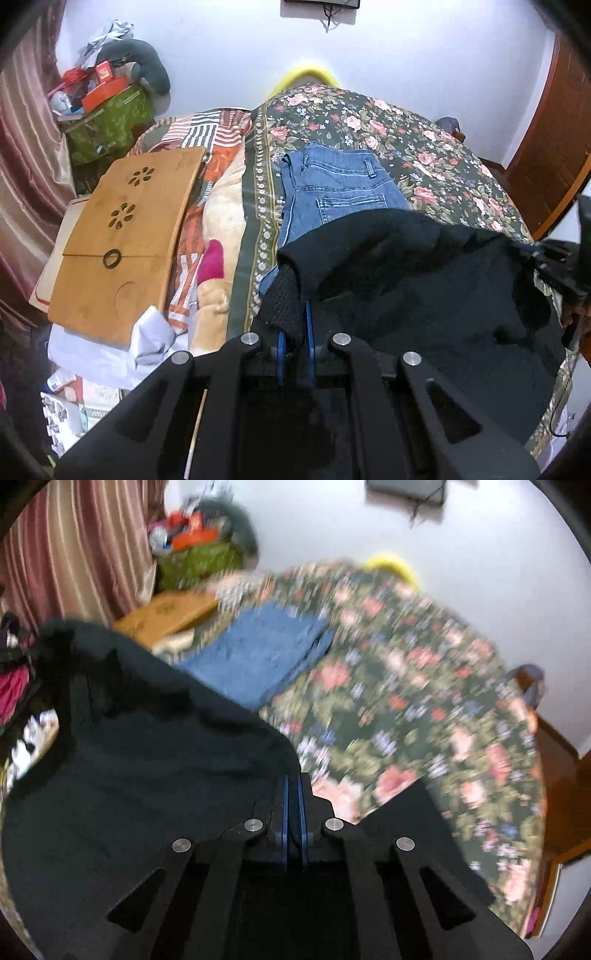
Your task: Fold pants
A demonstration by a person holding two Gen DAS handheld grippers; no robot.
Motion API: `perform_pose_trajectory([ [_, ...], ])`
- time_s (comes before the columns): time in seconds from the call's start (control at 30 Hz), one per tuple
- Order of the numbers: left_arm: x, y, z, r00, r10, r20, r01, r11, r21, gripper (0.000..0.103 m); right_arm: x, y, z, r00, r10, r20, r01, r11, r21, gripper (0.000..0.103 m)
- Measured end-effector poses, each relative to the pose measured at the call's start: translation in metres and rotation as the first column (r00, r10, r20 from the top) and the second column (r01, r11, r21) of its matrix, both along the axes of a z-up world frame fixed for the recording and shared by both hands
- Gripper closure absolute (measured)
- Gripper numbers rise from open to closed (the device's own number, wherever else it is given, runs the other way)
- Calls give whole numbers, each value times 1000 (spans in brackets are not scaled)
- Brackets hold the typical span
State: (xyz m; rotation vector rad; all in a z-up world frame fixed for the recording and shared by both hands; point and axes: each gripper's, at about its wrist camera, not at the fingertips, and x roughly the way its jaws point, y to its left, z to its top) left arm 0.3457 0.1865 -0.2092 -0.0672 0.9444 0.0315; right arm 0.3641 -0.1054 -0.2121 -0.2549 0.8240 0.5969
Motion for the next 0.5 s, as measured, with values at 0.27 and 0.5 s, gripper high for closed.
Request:
perform_pose_trajectory([
  [0.27,-63,12,19,999,39,20,-39,999,-12,95,-76,-4,57,998,41,51,-46,995,87,99],
  [0.5,-117,40,3,993,112,-20,-113,993,-37,100,-146,-3,53,995,99,19,-100,988,115,99],
])
